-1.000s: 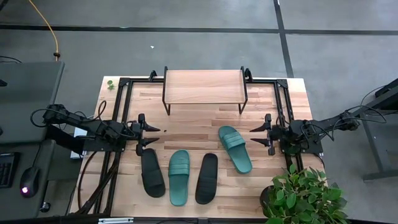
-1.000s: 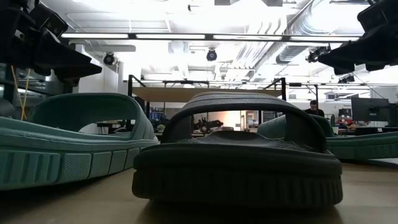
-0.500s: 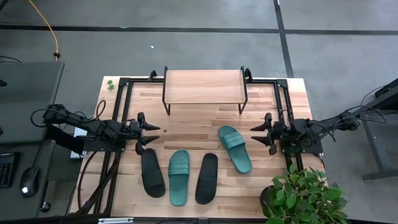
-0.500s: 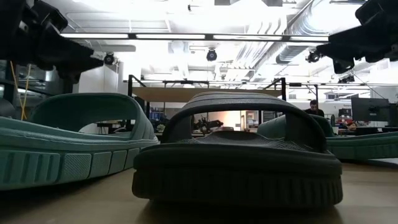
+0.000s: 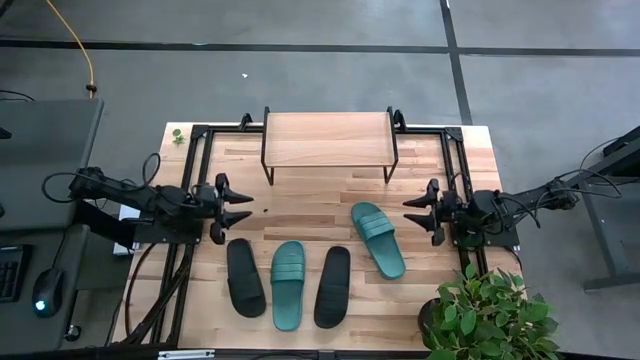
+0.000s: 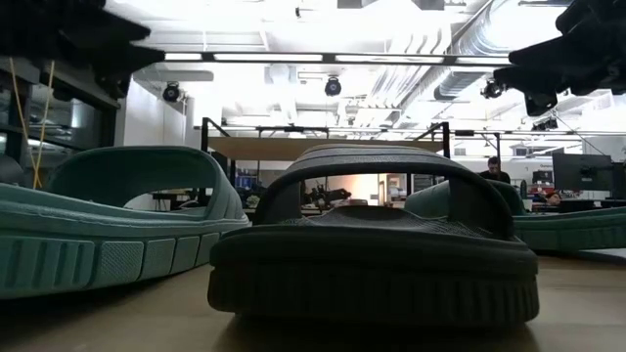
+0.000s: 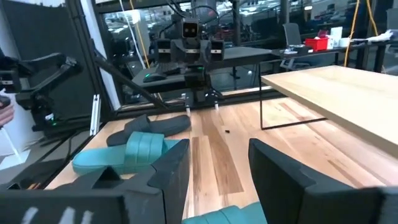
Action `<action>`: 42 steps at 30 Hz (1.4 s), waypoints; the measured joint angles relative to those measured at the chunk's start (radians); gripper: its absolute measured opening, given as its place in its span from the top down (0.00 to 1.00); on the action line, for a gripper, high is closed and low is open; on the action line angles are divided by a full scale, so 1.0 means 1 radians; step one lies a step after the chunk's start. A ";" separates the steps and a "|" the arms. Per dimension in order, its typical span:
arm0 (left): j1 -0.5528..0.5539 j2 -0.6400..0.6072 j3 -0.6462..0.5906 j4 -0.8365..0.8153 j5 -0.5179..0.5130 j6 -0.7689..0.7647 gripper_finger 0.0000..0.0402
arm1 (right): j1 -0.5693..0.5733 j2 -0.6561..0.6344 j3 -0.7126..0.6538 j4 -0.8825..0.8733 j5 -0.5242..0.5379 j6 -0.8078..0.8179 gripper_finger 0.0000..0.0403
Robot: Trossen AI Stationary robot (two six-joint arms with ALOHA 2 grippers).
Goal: Pick and place slides into the shelf
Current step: Put the right green slide on the shelf
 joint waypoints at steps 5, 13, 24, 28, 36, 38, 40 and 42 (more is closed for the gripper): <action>0.000 0.000 0.070 -0.082 0.001 -0.054 0.56 | 0.000 0.000 0.000 0.054 0.009 -0.024 0.61; 0.000 0.000 0.105 -0.121 0.002 -0.138 0.56 | 0.000 0.002 0.024 0.084 0.021 -0.071 0.61; 0.000 0.000 0.105 -0.121 0.002 -0.167 0.56 | 0.000 0.083 0.182 0.017 0.039 -0.125 0.61; 0.000 0.000 0.105 -0.121 0.002 -0.171 0.56 | 0.000 0.181 0.260 -0.061 0.081 -0.123 0.61; 0.000 0.000 0.105 -0.135 0.002 -0.186 0.56 | 0.000 0.411 0.498 -0.258 0.107 -0.161 0.61; 0.000 0.000 0.105 -0.142 -0.002 -0.186 0.56 | 0.000 0.466 0.575 -0.344 0.144 -0.161 0.61; 0.000 0.000 0.105 -0.143 -0.011 -0.186 0.56 | 0.000 0.521 0.653 -0.434 0.179 -0.158 0.61; 0.000 0.000 0.105 -0.143 -0.016 -0.185 0.56 | 0.000 0.575 0.735 -0.514 0.192 -0.158 0.61</action>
